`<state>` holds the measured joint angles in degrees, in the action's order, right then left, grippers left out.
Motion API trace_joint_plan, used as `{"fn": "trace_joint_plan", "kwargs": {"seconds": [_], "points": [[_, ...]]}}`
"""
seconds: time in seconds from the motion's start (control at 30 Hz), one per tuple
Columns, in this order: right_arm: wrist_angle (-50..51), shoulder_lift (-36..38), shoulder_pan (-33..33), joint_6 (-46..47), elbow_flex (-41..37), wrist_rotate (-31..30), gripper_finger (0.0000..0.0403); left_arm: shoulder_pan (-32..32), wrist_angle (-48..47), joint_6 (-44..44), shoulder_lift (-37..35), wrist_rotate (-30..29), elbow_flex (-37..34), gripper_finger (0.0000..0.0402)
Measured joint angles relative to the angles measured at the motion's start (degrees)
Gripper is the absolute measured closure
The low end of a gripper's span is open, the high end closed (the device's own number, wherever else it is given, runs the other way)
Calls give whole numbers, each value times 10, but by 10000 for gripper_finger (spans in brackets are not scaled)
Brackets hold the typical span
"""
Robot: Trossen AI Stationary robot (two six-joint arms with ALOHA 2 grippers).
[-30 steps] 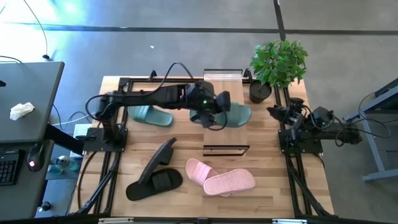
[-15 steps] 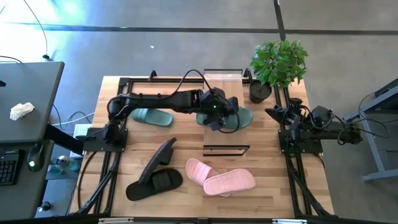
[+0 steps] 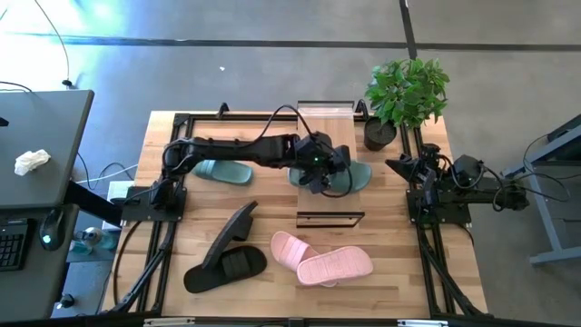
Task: Pick and place slides into the shelf
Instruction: Put the right green slipper on the shelf, then put the green slipper on the shelf
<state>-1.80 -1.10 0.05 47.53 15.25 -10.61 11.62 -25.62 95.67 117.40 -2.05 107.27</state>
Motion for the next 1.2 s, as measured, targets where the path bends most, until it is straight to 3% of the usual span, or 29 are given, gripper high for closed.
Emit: {"fn": "trace_joint_plan", "kwargs": {"seconds": [0.37,0.6,0.9,1.2], "points": [[4,0,0,0,0,0,402,0,1,-59,-1,-1,0,340],[4,0,0,0,0,0,402,-2,1,-61,-1,-2,0,276],[4,0,0,-1,0,0,402,-9,-2,-62,-1,-59,0,191],[4,0,0,-15,0,0,402,-33,-42,-86,-1,-113,0,165]]}}
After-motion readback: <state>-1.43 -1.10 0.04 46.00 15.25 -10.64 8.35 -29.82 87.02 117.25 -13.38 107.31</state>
